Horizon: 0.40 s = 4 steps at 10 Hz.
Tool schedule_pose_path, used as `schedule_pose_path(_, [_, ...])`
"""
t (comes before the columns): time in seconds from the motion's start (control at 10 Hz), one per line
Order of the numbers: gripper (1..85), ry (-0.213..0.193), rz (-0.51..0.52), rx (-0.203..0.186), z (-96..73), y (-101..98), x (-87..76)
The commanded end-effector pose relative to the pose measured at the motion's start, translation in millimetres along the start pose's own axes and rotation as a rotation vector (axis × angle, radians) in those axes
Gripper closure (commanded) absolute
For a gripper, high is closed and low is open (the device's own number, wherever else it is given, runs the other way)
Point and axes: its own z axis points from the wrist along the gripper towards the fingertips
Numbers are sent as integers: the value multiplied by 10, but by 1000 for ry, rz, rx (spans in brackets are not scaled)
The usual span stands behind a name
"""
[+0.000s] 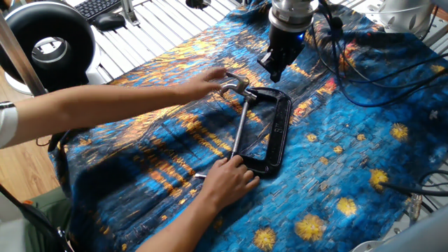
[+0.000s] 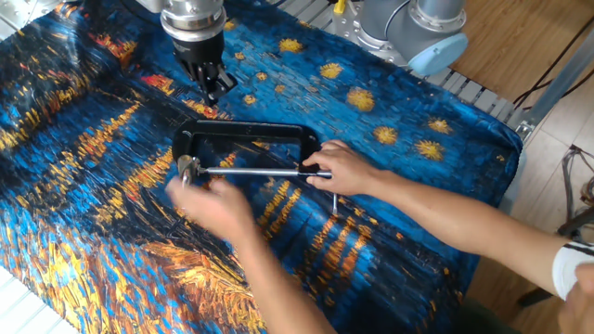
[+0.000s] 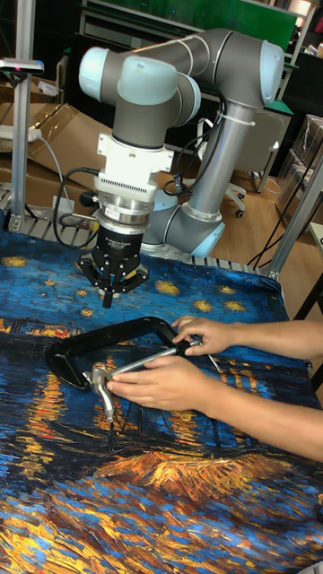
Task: Turn off the water tap
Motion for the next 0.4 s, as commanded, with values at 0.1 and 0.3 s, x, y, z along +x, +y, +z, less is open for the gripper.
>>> schedule_pose_path(0.1, [843, -3, -16, 1, 23, 2, -12])
schedule_pose_path(0.3, [843, -3, -24, 4, 30, -13, -11])
